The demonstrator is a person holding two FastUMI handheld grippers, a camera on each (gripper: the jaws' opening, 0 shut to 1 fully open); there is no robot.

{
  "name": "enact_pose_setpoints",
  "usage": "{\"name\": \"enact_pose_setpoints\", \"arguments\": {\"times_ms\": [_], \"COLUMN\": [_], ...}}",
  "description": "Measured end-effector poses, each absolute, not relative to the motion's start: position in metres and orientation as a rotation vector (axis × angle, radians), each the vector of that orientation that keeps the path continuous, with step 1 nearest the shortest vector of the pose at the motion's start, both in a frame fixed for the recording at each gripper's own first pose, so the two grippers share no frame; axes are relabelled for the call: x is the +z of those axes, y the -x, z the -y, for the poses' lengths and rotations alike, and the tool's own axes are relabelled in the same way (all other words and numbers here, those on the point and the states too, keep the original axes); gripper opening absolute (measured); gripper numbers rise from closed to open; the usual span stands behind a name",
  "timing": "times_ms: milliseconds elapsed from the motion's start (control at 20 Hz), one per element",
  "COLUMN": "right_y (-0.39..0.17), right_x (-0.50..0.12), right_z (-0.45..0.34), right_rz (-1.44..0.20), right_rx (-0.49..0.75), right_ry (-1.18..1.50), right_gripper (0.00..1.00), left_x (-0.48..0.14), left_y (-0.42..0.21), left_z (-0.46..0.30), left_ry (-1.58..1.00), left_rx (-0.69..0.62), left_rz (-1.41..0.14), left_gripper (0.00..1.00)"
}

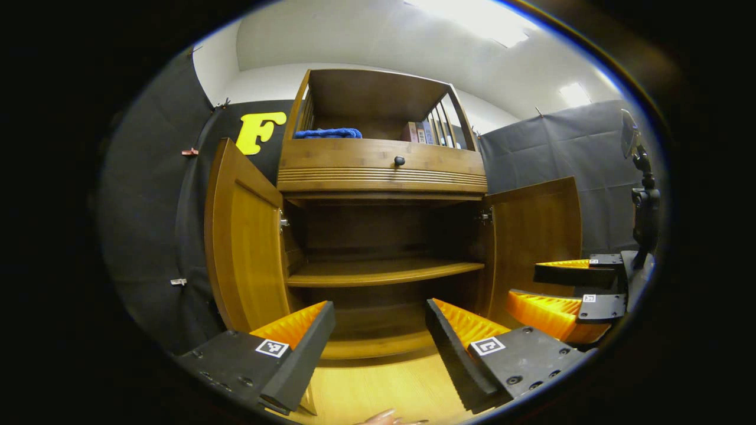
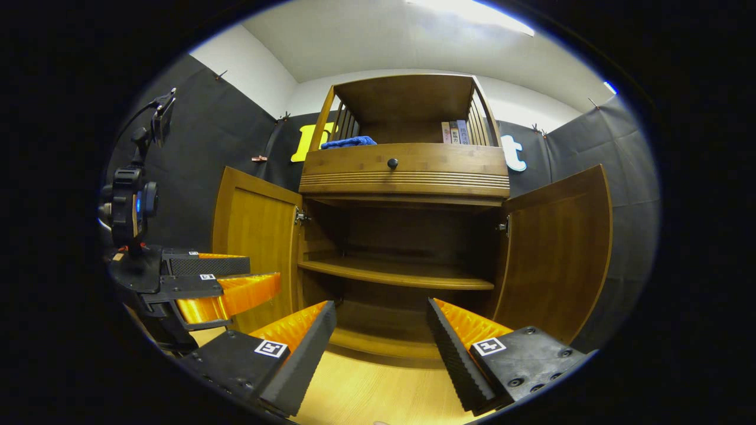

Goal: Open the right door of the double-door shoe cabinet with the right hand, and open the left door with the left hand.

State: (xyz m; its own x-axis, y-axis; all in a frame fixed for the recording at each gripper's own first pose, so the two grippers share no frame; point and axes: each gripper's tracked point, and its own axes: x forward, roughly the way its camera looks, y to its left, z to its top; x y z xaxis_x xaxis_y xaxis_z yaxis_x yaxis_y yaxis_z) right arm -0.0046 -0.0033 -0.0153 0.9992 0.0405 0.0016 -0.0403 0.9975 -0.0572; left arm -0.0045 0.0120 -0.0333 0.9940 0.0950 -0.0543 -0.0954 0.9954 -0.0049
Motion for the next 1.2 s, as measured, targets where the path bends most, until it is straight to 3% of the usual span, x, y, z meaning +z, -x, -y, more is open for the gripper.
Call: {"name": "enact_pose_setpoints", "arguments": {"times_ms": [50,100,250,300,1200], "right_y": [0.005,0.005,0.006,0.006,0.008], "right_x": [-0.015,-0.014,-0.013,-0.013,-0.018], "right_z": [0.005,0.008,0.013,0.014,0.027], "right_rz": [0.005,0.007,0.010,0.010,0.000], "right_rx": [0.039,0.037,0.031,0.029,0.031], "right_ry": [0.055,0.053,0.049,0.049,0.040], "right_gripper": [0.98,0.99,0.99,0.97,0.97], "left_x": [-0.035,-0.036,-0.036,-0.036,-0.043], "left_y": [0.002,0.000,-0.003,-0.003,-0.015], "left_z": [-0.009,-0.005,0.007,0.008,0.009], "left_ry": [0.009,0.012,0.033,0.033,0.016], "left_rx": [0.094,0.081,0.040,0.037,0.078], "left_rz": [-0.056,-0.061,-0.067,-0.065,-0.063], "left_gripper": [0.94,0.98,0.94,0.98,0.96]}}
